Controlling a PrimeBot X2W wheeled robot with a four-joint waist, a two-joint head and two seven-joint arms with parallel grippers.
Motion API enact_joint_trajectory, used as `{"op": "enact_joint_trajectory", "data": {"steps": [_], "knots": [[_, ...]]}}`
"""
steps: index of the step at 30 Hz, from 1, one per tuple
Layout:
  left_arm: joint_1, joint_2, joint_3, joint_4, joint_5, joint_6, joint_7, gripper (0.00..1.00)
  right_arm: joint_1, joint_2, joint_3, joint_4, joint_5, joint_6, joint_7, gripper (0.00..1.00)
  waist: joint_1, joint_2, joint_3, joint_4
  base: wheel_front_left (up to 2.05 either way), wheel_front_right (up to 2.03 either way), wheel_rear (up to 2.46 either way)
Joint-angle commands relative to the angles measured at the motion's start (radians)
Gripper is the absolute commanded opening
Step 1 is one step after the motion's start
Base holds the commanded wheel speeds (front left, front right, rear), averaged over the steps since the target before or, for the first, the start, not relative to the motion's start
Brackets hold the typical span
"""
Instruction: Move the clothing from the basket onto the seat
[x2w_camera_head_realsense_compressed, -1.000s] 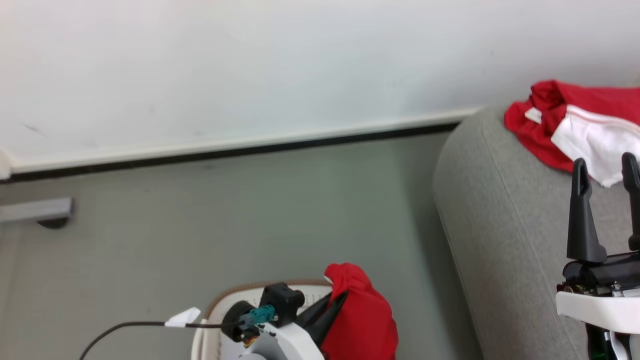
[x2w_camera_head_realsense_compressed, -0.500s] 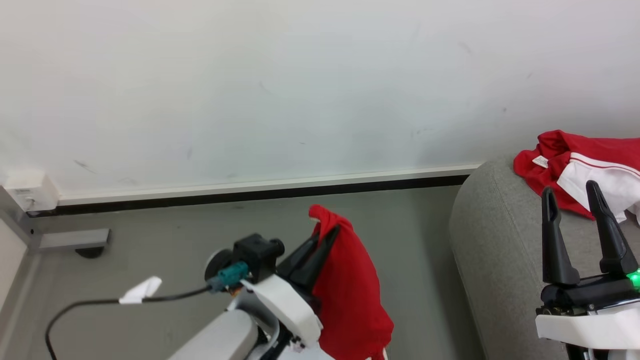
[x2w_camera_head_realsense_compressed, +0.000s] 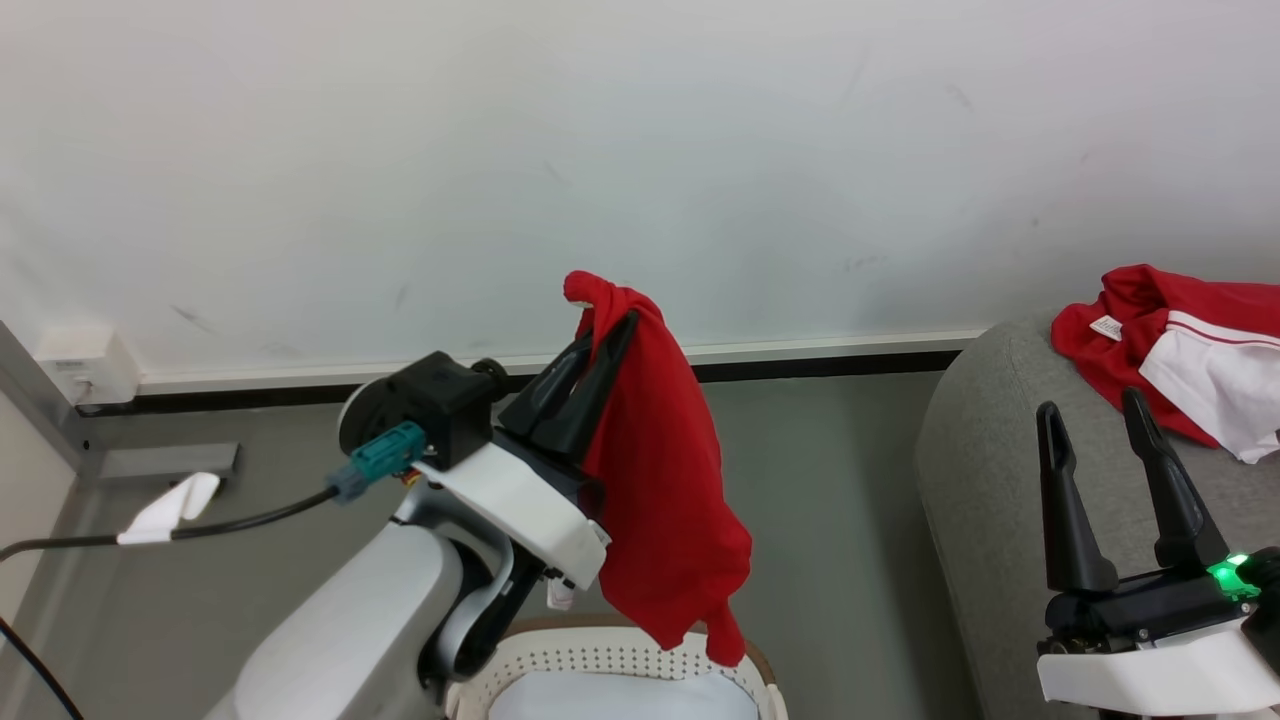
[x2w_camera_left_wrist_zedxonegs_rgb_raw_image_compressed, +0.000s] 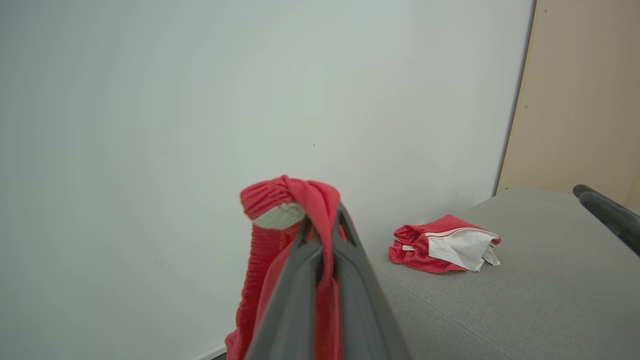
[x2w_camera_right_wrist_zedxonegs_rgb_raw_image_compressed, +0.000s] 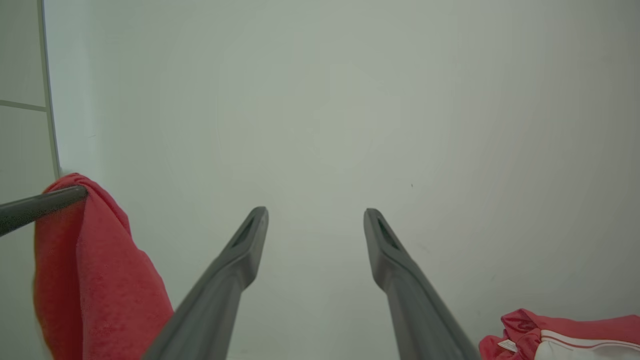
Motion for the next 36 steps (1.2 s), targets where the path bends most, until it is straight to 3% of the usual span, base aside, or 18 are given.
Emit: {"op": "enact_joint_trajectory", "data": {"steps": [1, 14, 21, 30, 36], "knots": [[-0.004, 0.006, 0.006, -0.017, -0.003, 0.009, 0.002, 0.00, 0.010, -0.004, 0.004, 0.006, 0.006, -0.002, 0.001, 1.00, 0.0001, -0.0001, 0.001, 0.002, 0.00, 0.00, 0.00], [0.021, 0.012, 0.003, -0.052, -0.016, 0.032, 0.013, 0.00, -0.003, -0.010, 0.100, 0.036, 0.023, -0.002, 0.001, 1.00, 0.0001, -0.0001, -0.007, 0.010, 0.00, 0.00, 0.00], [0.029, 0.005, -0.012, -0.053, -0.015, 0.035, 0.020, 0.00, -0.032, -0.008, 0.249, 0.060, 0.035, -0.002, 0.008, 1.00, 0.0001, -0.0001, -0.012, 0.021, 0.00, 0.00, 0.00], [0.019, -0.032, -0.061, -0.052, -0.004, 0.024, 0.034, 0.00, -0.095, 0.029, 0.442, 0.188, 0.082, -0.002, 0.016, 1.00, 0.0001, -0.0001, -0.023, 0.073, 0.00, 0.00, 0.00], [0.019, -0.066, -0.094, -0.059, -0.011, 0.014, 0.036, 0.00, -0.133, 0.059, 0.460, 0.319, 0.100, -0.002, 0.011, 1.00, 0.0001, -0.0001, -0.032, 0.122, 0.00, 0.00, 0.00]]}}
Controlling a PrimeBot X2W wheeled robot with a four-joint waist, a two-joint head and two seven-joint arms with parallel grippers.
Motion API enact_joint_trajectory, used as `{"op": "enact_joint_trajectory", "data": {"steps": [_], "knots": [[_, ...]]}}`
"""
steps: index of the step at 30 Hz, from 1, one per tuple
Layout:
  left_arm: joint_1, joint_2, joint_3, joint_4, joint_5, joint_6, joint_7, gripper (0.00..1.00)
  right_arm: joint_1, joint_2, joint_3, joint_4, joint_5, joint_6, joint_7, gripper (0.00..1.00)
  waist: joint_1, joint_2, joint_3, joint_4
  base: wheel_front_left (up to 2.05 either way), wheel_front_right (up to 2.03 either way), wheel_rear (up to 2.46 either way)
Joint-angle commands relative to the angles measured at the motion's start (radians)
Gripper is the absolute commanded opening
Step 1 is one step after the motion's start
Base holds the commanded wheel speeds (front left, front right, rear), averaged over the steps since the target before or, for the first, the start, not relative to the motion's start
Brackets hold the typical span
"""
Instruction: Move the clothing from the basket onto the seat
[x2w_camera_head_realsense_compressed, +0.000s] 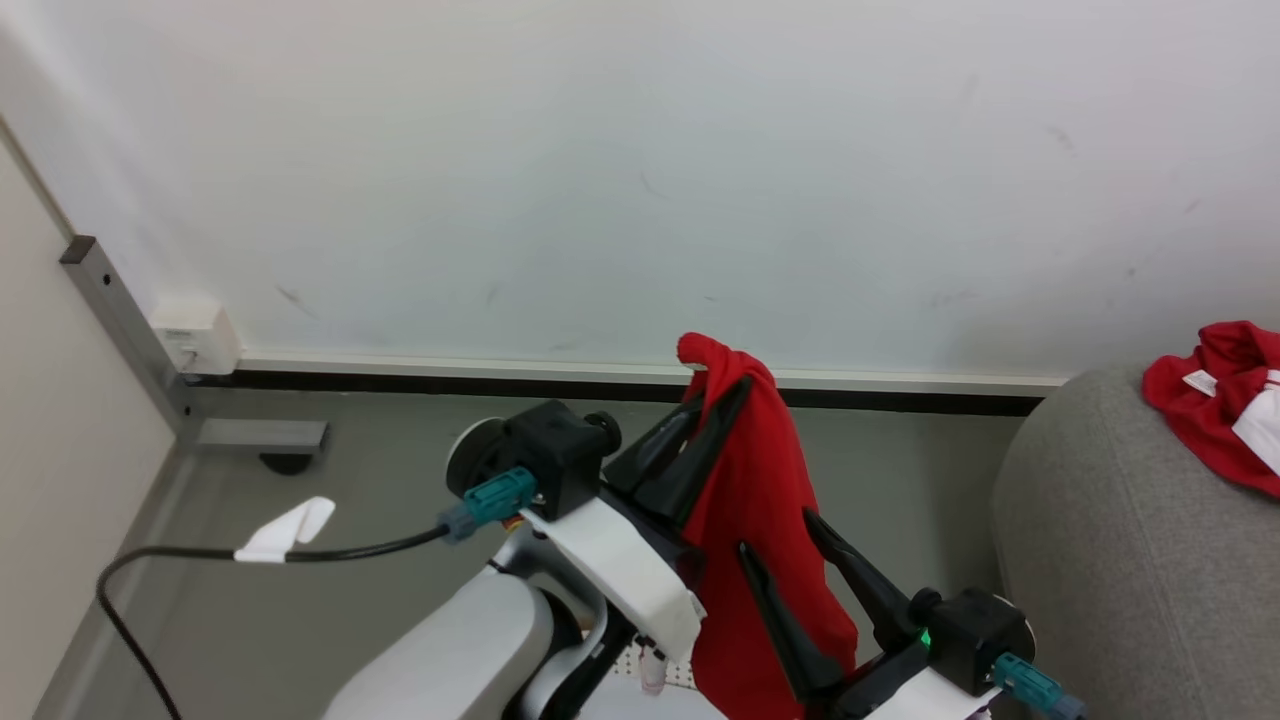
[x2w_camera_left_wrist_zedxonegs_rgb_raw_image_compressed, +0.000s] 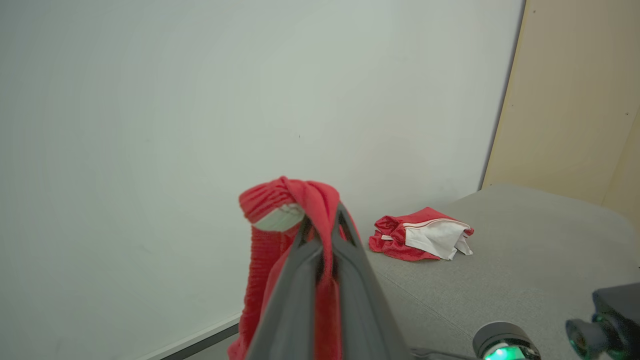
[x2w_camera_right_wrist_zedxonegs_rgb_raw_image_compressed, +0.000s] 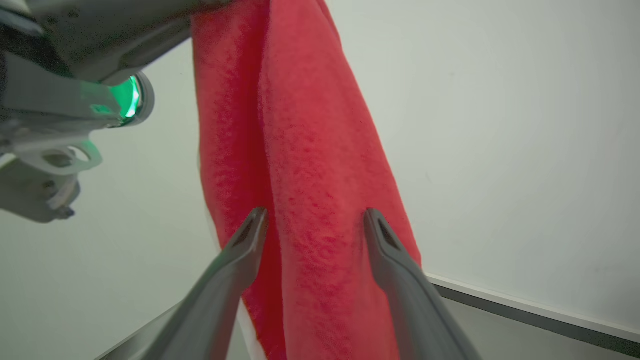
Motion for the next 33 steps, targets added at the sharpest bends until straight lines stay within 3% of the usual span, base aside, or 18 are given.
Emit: {"op": "enact_joint_trajectory", "data": {"steps": [1, 16, 17, 18, 19, 20, 33], "knots": [[0.003, -0.002, -0.005, -0.003, -0.004, -0.003, -0.003, 0.00, -0.012, 0.003, -0.002, 0.014, 0.001, -0.002, -0.001, 1.00, -0.0001, -0.0001, -0.006, 0.017, 0.00, 0.00, 0.00], [0.014, -0.021, -0.067, -0.047, 0.003, -0.008, 0.036, 0.00, -0.077, 0.025, 0.017, 0.297, 0.059, -0.002, -0.004, 1.00, -0.0001, -0.0001, -0.037, 0.115, 0.00, 0.00, 0.00], [0.015, -0.021, -0.068, -0.049, 0.003, -0.007, 0.038, 0.00, -0.082, 0.025, 0.020, 0.308, 0.062, -0.002, -0.006, 0.94, -0.0001, -0.0001, -0.038, 0.118, 0.00, 0.00, 0.00], [0.015, -0.020, -0.069, -0.050, 0.002, -0.008, 0.039, 0.00, -0.087, 0.025, 0.023, 0.316, 0.067, -0.002, -0.008, 0.45, -0.0001, -0.0001, -0.039, 0.122, 0.00, 0.00, 0.00], [0.016, -0.019, -0.068, -0.050, 0.001, -0.006, 0.040, 0.00, -0.093, 0.026, 0.025, 0.321, 0.072, -0.002, -0.010, 0.04, -0.0001, -0.0001, -0.040, 0.124, 0.00, 0.00, 0.00], [0.017, -0.017, -0.067, -0.051, 0.000, -0.006, 0.041, 0.00, -0.097, 0.027, 0.028, 0.326, 0.076, -0.002, -0.010, 0.00, -0.0001, -0.0001, -0.040, 0.125, 0.00, 0.00, 0.00], [0.023, 0.000, -0.065, -0.043, -0.008, 0.006, 0.036, 0.00, -0.103, 0.028, 0.024, 0.306, 0.092, -0.002, -0.012, 0.00, -0.0001, -0.0001, -0.030, 0.117, 0.00, 0.00, 0.00]]}}
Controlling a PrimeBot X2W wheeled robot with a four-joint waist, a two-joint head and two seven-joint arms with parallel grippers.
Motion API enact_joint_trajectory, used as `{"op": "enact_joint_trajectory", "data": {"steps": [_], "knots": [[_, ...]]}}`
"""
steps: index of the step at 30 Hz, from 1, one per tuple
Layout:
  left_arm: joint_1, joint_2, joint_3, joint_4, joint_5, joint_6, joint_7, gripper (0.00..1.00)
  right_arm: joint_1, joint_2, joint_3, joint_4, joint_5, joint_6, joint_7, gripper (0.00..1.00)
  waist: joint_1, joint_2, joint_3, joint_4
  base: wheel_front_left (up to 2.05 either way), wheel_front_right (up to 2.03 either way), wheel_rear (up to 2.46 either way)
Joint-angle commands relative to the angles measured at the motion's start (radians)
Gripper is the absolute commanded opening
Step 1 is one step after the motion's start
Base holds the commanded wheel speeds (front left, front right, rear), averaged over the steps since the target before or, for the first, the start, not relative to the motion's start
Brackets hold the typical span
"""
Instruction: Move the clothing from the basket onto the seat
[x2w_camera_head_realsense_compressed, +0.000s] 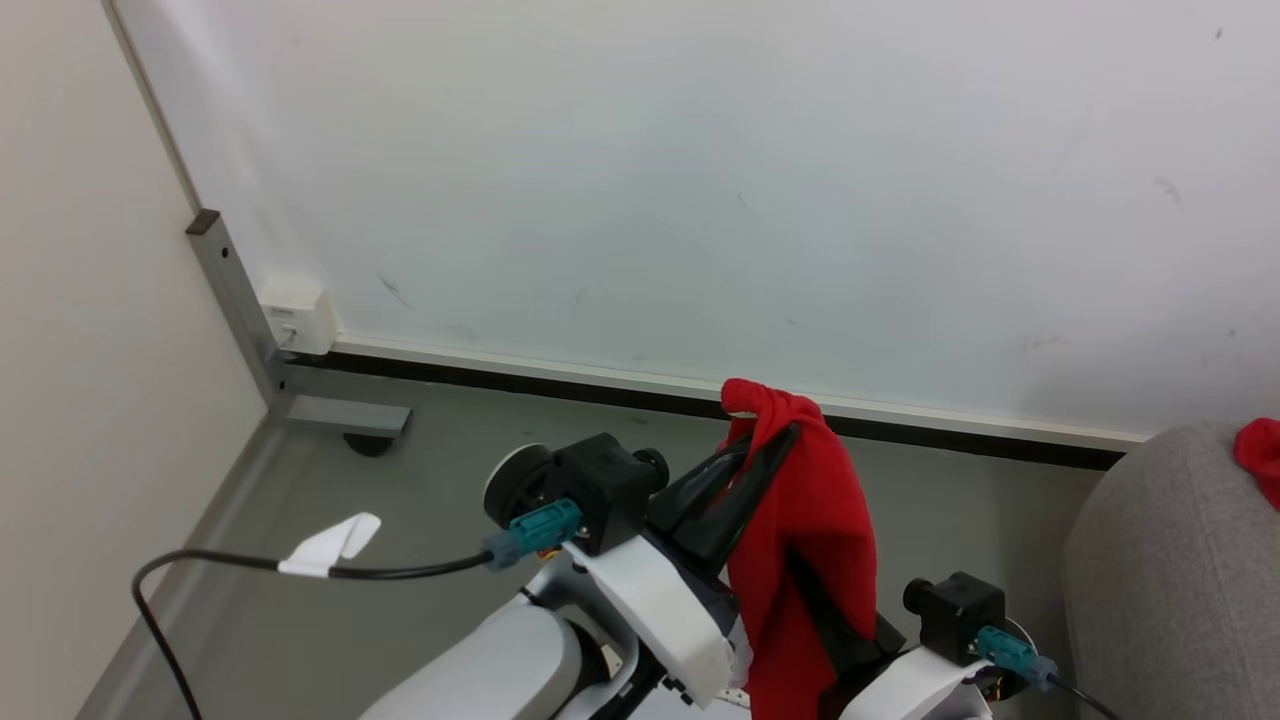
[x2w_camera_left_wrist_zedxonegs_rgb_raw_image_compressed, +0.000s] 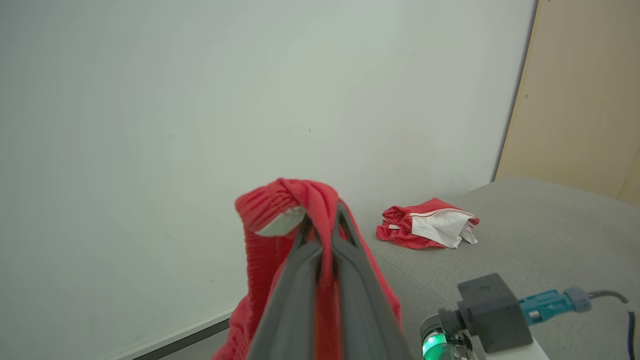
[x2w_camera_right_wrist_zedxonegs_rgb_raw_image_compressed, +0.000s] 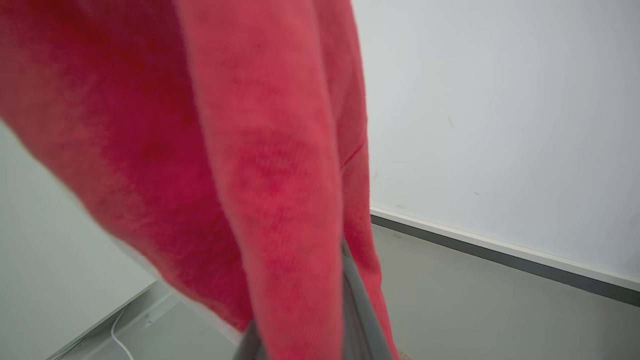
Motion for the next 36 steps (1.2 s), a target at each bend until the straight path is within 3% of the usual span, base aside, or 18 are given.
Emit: {"op": "enact_joint_trajectory", "data": {"steps": [1, 20, 21, 22, 23, 36], "knots": [[0.013, 0.006, 0.003, 0.001, -0.009, 0.002, -0.001, 0.00, -0.003, 0.001, -0.005, -0.009, 0.000, -0.002, -0.003, 0.00, -0.0001, 0.0000, 0.001, -0.003, 0.00, 0.00, 0.00], [0.061, 0.034, -0.006, 0.014, -0.025, 0.015, -0.015, 0.00, 0.022, -0.042, -0.165, -0.090, -0.019, -0.002, -0.003, 0.00, -0.0001, 0.0000, 0.020, -0.061, 0.00, 0.00, 0.00], [0.065, 0.030, -0.004, 0.012, -0.031, 0.017, -0.019, 0.09, 0.023, -0.045, -0.178, -0.096, -0.019, -0.002, -0.003, 0.00, -0.0001, 0.0000, 0.021, -0.068, 0.00, 0.00, 0.00], [0.068, 0.030, -0.005, 0.011, -0.030, 0.016, -0.019, 0.64, 0.024, -0.048, -0.188, -0.103, -0.021, -0.002, -0.003, 0.00, -0.0001, 0.0000, 0.022, -0.076, 0.00, 0.00, 0.00], [0.069, 0.028, -0.006, 0.011, -0.029, 0.016, -0.020, 1.00, 0.026, -0.052, -0.203, -0.111, -0.025, -0.002, -0.003, 0.00, -0.0001, 0.0000, 0.023, -0.083, 0.00, 0.00, 0.00], [0.089, 0.031, -0.025, 0.025, -0.016, 0.021, -0.050, 1.00, 0.046, -0.107, -0.368, -0.207, -0.060, -0.002, -0.003, 0.00, -0.0001, 0.0000, 0.062, -0.260, 0.00, 0.00, 0.00]]}}
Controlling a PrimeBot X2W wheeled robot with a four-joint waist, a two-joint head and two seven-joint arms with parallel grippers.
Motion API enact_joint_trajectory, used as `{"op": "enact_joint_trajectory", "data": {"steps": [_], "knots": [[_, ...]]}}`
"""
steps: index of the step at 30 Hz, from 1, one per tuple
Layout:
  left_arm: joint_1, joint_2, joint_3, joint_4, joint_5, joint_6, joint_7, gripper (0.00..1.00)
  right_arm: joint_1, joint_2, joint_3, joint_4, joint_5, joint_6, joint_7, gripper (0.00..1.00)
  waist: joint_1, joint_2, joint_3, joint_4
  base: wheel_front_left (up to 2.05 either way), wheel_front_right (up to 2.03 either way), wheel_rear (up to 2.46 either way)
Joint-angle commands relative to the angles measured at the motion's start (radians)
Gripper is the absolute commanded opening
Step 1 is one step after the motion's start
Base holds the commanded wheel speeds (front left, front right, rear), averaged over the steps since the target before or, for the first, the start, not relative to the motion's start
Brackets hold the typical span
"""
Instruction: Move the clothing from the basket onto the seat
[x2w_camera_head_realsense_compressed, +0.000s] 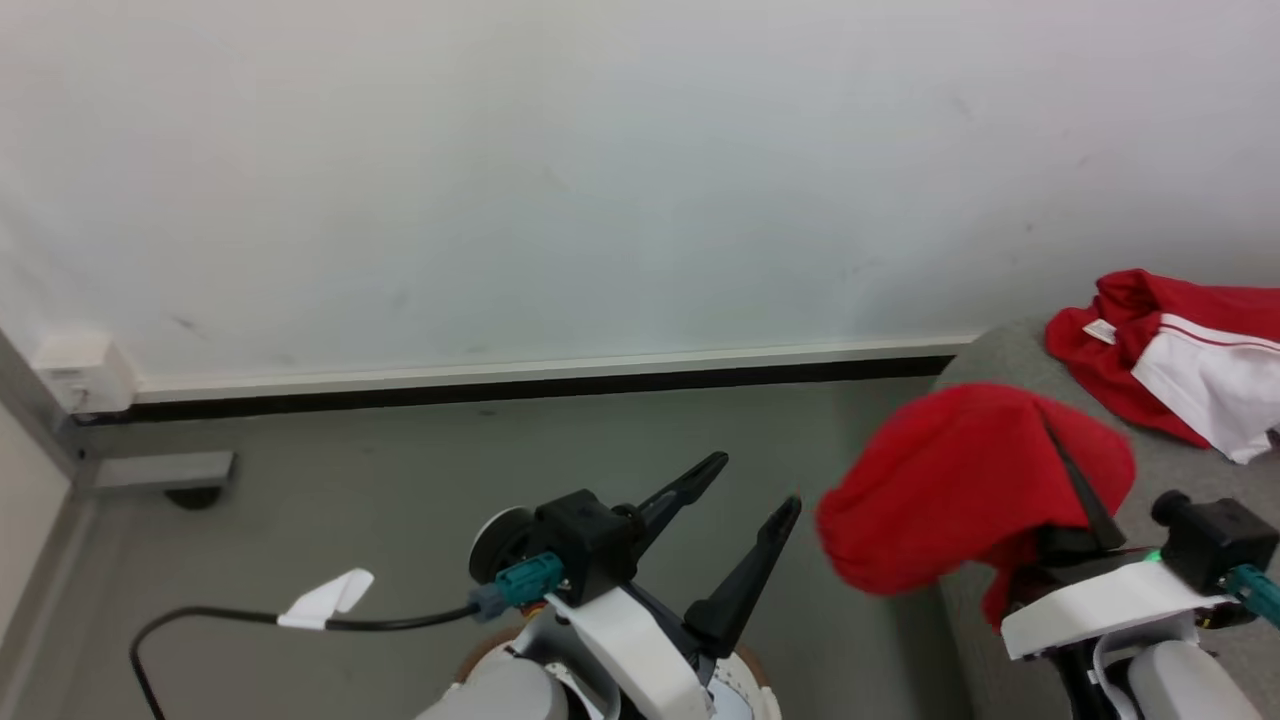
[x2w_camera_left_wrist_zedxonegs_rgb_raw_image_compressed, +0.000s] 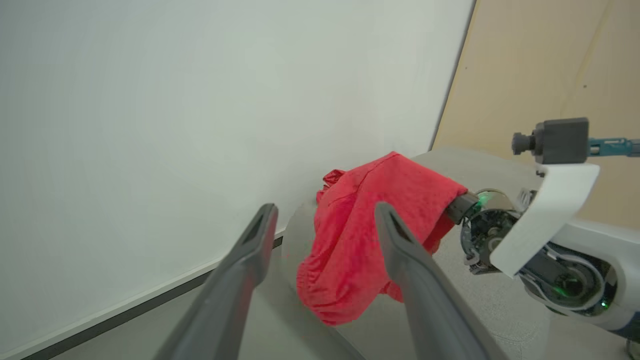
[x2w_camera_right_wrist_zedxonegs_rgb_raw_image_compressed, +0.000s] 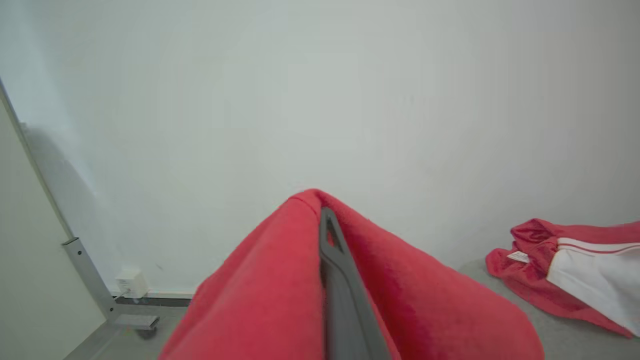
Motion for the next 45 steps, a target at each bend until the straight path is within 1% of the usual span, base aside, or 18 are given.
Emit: {"op": "enact_joint_trajectory", "data": {"steps": [1, 6, 10, 14, 20, 27, 32, 34, 38, 41, 45], "knots": [[0.010, 0.001, -0.002, 0.008, 0.014, 0.001, -0.012, 1.00, 0.017, -0.014, -0.024, -0.016, -0.002, -0.002, -0.003, 0.00, 0.0000, 0.0000, 0.020, -0.054, 0.00, 0.00, 0.00], [0.002, -0.002, -0.008, 0.023, 0.022, -0.006, -0.031, 1.00, 0.036, -0.037, -0.083, -0.057, -0.013, -0.002, -0.001, 0.00, 0.0000, 0.0000, 0.044, -0.128, 0.00, 0.00, 0.00], [-0.010, 0.006, -0.010, 0.036, 0.029, -0.009, -0.046, 1.00, 0.051, -0.044, -0.115, -0.087, -0.021, -0.002, -0.001, 0.00, 0.0000, 0.0000, 0.072, -0.184, 0.00, 0.00, 0.00], [-0.022, 0.013, -0.007, 0.048, 0.040, -0.008, -0.061, 1.00, 0.057, -0.039, -0.128, -0.119, -0.027, -0.002, 0.000, 0.00, 0.0000, 0.0000, 0.102, -0.236, 0.00, 0.00, 0.00], [-0.041, 0.017, -0.008, 0.070, 0.052, -0.015, -0.072, 1.00, 0.072, -0.025, -0.149, -0.158, -0.033, -0.002, 0.003, 0.00, 0.0000, 0.0000, 0.135, -0.287, 0.00, 0.00, 0.00], [-0.050, 0.009, -0.014, 0.094, 0.055, -0.023, -0.084, 1.00, 0.074, -0.029, -0.164, -0.175, -0.038, -0.002, 0.006, 0.00, 0.0000, 0.0000, 0.146, -0.313, 0.00, 0.00, 0.00], [-0.061, 0.008, -0.023, 0.106, 0.063, -0.023, -0.087, 1.00, 0.061, -0.026, -0.172, -0.192, -0.021, -0.002, 0.015, 0.00, 0.0000, 0.0000, 0.151, -0.318, 0.00, 0.00, 0.00], [-0.069, 0.009, -0.028, 0.106, 0.070, -0.021, -0.083, 1.00, 0.048, -0.037, -0.180, -0.204, -0.023, -0.002, 0.022, 0.00, 0.0000, 0.0000, 0.159, -0.316, 0.00, 0.00, 0.00], [-0.083, 0.012, -0.034, 0.105, 0.083, -0.020, -0.074, 1.00, 0.016, -0.051, -0.244, -0.217, -0.054, -0.002, 0.052, 0.00, 0.0000, 0.0000, 0.185, -0.308, 0.00, 0.00, 0.00], [-0.101, 0.015, -0.040, 0.099, 0.091, -0.019, -0.059, 1.00, -0.024, -0.069, -0.300, -0.236, -0.069, -0.002, 0.097, 0.00, 0.0000, 0.0000, 0.219, -0.296, 0.00, 0.00, 0.00], [-0.132, 0.016, -0.054, 0.095, 0.109, -0.026, -0.039, 1.00, -0.082, -0.105, -0.379, -0.232, -0.092, -0.002, 0.163, 0.00, 0.0000, 0.0000, 0.277, -0.274, 0.00, 0.00, 0.00]]}}
